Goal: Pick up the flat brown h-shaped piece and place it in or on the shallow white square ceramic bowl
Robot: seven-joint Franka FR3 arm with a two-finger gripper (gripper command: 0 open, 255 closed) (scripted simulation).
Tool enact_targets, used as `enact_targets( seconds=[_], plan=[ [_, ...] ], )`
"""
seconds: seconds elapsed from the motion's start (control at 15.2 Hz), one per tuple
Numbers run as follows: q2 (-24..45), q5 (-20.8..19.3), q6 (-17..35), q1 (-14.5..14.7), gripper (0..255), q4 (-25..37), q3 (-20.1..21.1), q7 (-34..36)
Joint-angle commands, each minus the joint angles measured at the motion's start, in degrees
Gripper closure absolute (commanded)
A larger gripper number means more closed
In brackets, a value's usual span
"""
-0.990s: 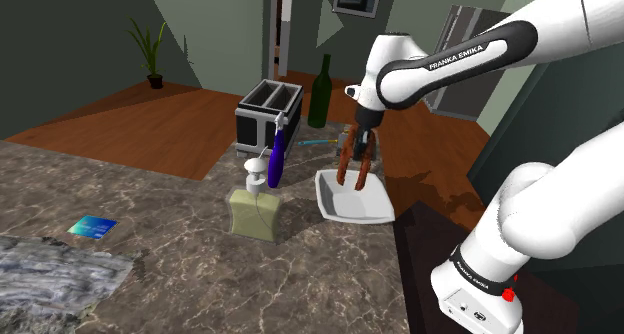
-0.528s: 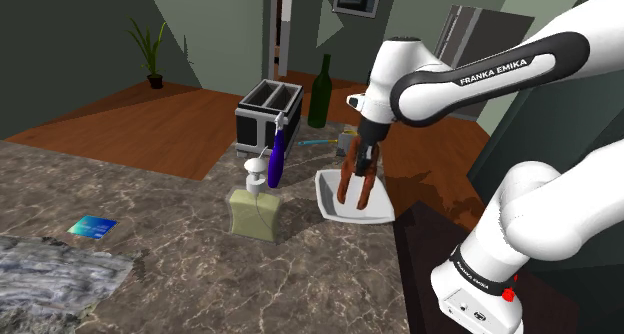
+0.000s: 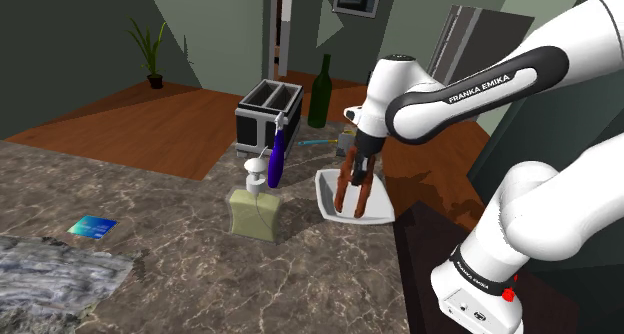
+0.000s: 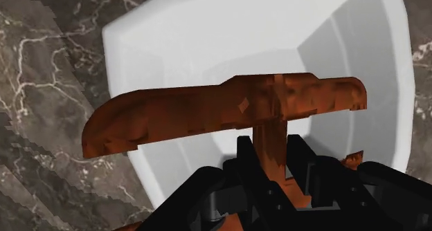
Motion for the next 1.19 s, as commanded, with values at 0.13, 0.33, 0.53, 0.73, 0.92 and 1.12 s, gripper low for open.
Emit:
enact_targets(
  seconds=[0.13,0.33,0.53,0.73,0.92,1.12],
  plan=[
    [3.08,0.03,4.12,0.17,255,-1.79,0.14,0.14],
    [5.03,-0.05,6.81,0.19,255,-2.51,0.11,0.21],
    [5.05,-0.07,6.81,0.22,255,-2.50,0.07,0.23],
    [5.04,-0.09,6.81,0.25,255,-2.51,0.05,0.24],
    [4.86,-0.12,6.81,0.21,0,-2.69,-0.01,0.18],
    [4.98,-0.08,6.95,0.27,0,-2.71,0.06,0.28]
  ],
)
